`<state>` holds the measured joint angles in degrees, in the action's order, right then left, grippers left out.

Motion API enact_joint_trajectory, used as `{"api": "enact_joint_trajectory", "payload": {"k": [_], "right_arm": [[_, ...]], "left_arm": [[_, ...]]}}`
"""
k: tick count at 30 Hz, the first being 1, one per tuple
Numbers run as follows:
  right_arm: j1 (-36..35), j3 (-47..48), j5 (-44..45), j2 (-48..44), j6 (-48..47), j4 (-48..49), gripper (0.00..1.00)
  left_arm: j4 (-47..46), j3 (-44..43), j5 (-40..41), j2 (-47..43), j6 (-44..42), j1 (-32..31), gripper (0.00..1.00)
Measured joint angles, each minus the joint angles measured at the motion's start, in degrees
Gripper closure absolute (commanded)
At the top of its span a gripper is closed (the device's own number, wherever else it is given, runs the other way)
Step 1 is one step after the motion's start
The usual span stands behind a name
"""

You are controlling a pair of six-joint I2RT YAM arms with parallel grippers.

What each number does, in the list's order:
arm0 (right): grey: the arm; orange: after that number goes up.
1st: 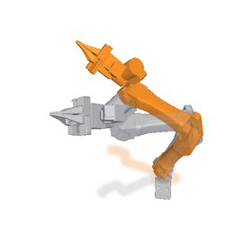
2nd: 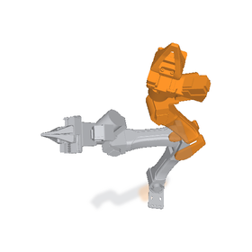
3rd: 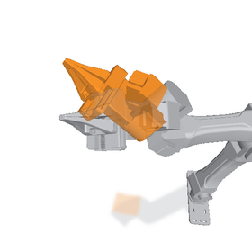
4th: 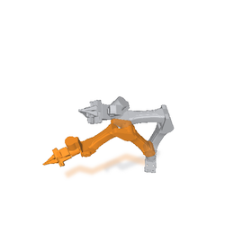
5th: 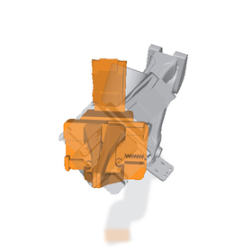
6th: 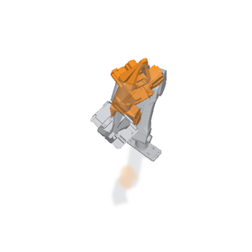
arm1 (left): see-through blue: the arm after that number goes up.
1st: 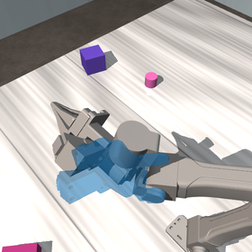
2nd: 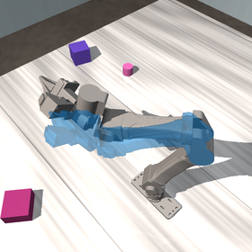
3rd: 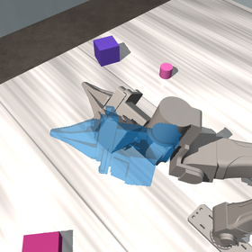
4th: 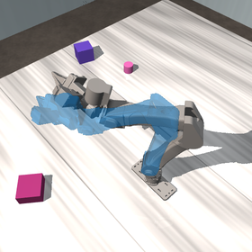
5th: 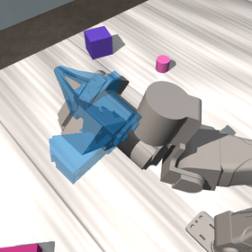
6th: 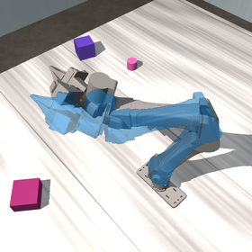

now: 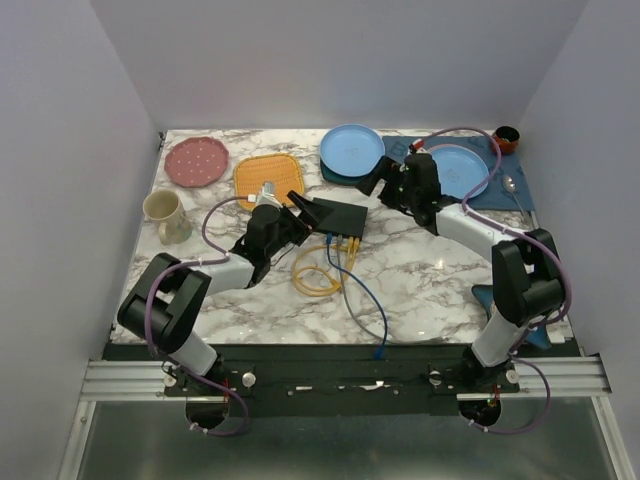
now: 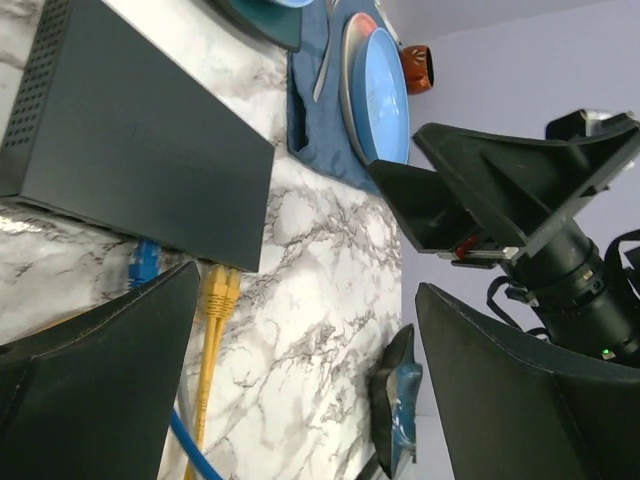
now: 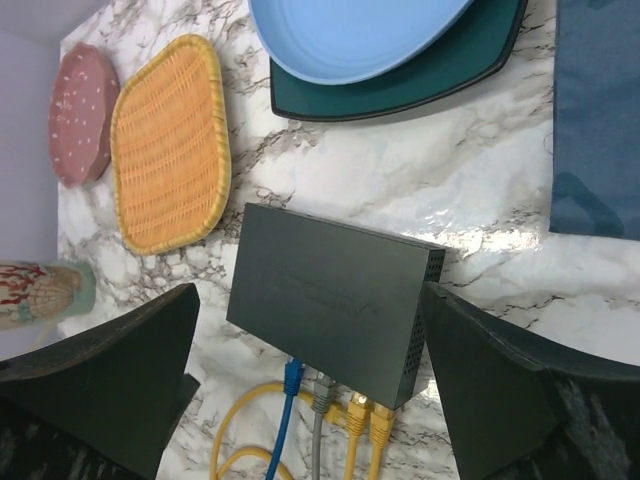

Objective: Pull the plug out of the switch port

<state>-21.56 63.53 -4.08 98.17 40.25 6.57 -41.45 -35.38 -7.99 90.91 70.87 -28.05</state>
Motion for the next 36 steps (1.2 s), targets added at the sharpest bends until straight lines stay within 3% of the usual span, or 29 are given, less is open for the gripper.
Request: {"api": "enact_joint_trajectory", "payload": {"k": [7, 14, 16, 23, 27, 36], "right_arm": [[5.4, 0.2, -13.0, 3.1, 1.3, 2.6, 0.05], [4.6, 1.6, -19.8, 4.3, -0.8, 2.8, 0.38], [4.0, 3.5, -20.5, 5.2, -2.2, 1.3, 0.48], [1.9, 7.2, -22.7, 10.1, -4.7, -1.2, 0.95], [1.0, 6.8, -24.2, 13.0, -4.1, -2.3, 0.99], [0.5, 6.0, -25.5, 14.6, -2.8, -2.0, 0.99]], "left_arm": [[13.5, -6.2, 3.5, -2.6, -5.0, -1.7, 0.01], [11.4, -6.2, 0.8, 0.4, -5.2, -1.6, 0.05], [10.6, -6.2, 0.2, 1.9, -4.8, -1.6, 0.1], [7.3, -5.8, -1.7, 6.5, -1.9, -1.2, 0.33], [1.8, -3.8, -4.4, 10.1, 1.2, -0.1, 0.39], [-8.7, -1.9, -8.7, 18.3, 8.0, 1.6, 0.39]]}}
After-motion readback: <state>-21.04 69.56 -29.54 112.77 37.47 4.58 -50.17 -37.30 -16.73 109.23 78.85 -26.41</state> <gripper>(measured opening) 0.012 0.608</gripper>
